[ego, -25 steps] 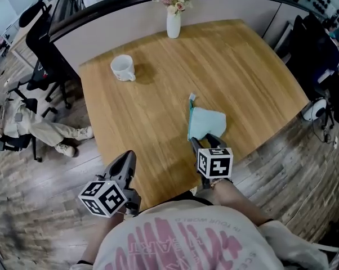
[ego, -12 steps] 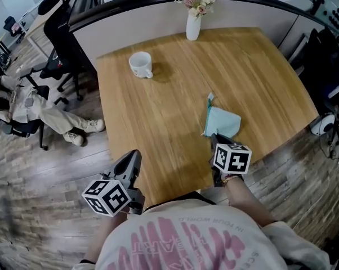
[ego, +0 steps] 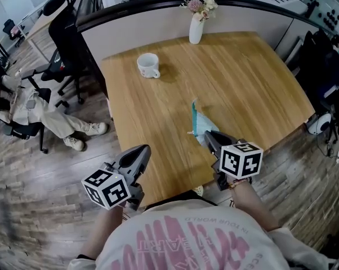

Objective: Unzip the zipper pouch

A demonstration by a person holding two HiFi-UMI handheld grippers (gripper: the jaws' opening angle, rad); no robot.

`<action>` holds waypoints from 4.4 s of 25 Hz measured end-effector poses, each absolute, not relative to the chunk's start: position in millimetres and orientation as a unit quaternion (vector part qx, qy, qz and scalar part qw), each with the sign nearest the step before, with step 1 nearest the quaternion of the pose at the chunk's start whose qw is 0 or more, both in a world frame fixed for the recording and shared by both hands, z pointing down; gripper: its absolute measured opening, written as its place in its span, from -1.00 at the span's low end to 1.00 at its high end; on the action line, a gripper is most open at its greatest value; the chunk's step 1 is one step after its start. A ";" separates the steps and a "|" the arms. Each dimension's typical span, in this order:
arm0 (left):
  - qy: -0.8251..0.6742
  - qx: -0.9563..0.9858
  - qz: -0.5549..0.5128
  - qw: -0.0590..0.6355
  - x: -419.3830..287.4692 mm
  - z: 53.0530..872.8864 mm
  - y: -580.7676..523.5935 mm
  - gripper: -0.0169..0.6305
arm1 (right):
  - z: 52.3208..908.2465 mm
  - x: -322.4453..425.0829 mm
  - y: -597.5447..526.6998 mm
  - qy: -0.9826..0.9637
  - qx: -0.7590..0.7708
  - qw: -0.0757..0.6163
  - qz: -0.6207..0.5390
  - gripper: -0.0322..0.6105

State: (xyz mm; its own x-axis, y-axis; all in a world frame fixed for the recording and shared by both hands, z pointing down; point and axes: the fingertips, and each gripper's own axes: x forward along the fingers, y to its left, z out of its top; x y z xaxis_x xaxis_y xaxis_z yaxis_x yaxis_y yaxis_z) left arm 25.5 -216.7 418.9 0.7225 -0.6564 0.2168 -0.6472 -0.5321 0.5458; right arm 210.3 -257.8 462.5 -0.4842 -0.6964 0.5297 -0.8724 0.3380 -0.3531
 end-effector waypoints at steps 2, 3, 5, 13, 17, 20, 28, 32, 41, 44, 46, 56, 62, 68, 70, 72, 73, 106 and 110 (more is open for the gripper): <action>-0.325 0.899 -0.003 0.294 32.2 407.0 -208.9 -0.87 | 443.0 188.5 -248.7 -0.826 0.457 0.124 0.305 -0.89; -0.305 0.910 0.001 0.279 35.4 399.7 -205.4 -0.81 | 431.9 177.1 -244.3 -0.836 0.441 0.112 0.306 -0.89; -0.278 0.930 0.013 0.241 40.0 384.6 -201.3 -0.71 | 407.6 154.5 -236.3 -0.856 0.410 0.088 0.301 -0.89; -0.257 0.952 0.025 0.166 32.2 354.5 -204.9 -0.53 | 337.0 93.7 -211.5 -0.907 0.335 0.042 0.250 -0.89; -0.230 0.959 0.003 0.165 30.4 343.2 -198.1 -0.51 | 329.5 80.5 -201.3 -0.917 0.313 0.045 0.244 -0.89; -0.208 0.964 -0.012 0.165 30.5 336.4 -191.3 -0.65 | 325.6 76.5 -196.8 -0.922 0.299 0.048 0.241 -0.89; -0.188 0.965 -0.027 0.178 27.0 332.6 -190.6 -0.93 | 316.1 76.5 -191.8 -0.933 0.262 0.046 0.242 -0.89; -0.184 0.965 -0.030 0.183 20.5 332.1 -193.1 -0.93 | 315.2 72.2 -183.9 -0.949 0.219 0.063 0.217 -0.89; -0.190 0.965 -0.013 0.178 19.2 338.0 -194.8 -0.93 | 329.9 79.7 -179.2 -0.952 0.177 0.078 0.237 -0.89; -0.198 0.966 0.005 0.169 19.0 343.5 -196.9 -0.93 | 332.7 80.0 -175.7 -0.953 0.170 0.081 0.238 -0.89; -0.202 0.965 0.011 0.164 18.6 345.9 -198.4 -0.93 | 334.2 80.4 -174.4 -0.953 0.169 0.084 0.237 -0.89; -0.209 0.964 0.014 0.163 14.1 347.2 -206.1 -0.92 | 336.4 82.8 -176.4 -0.951 0.179 0.086 0.237 -0.89; -0.223 0.961 0.017 0.163 10.4 348.4 -210.2 -0.92 | 335.4 81.4 -175.5 -0.952 0.181 0.087 0.231 -0.89; -0.246 0.954 0.010 0.172 -2.5 349.9 -218.0 -0.92 | 336.8 83.6 -175.7 -0.951 0.186 0.087 0.230 -0.89; -0.248 0.953 0.007 0.173 -4.8 349.9 -219.0 -0.92 | 336.8 83.6 -175.8 -0.951 0.186 0.087 0.229 -0.89; -0.252 0.953 0.010 0.170 -5.9 350.6 -221.3 -0.92 | 336.7 82.9 -176.4 -0.952 0.185 0.088 0.228 -0.89; -0.254 0.952 0.012 0.169 -6.6 351.1 -222.6 -0.92 | 336.6 83.0 -176.5 -0.952 0.186 0.088 0.228 -0.89; -0.336 0.928 0.015 0.158 -61.3 353.6 -251.2 -0.93 | 343.5 90.9 -184.3 -0.948 0.194 0.089 0.236 -0.89; -0.337 0.928 0.017 0.159 -61.1 356.6 -253.1 -0.93 | 344.3 90.4 -185.6 -0.948 0.194 0.089 0.237 -0.89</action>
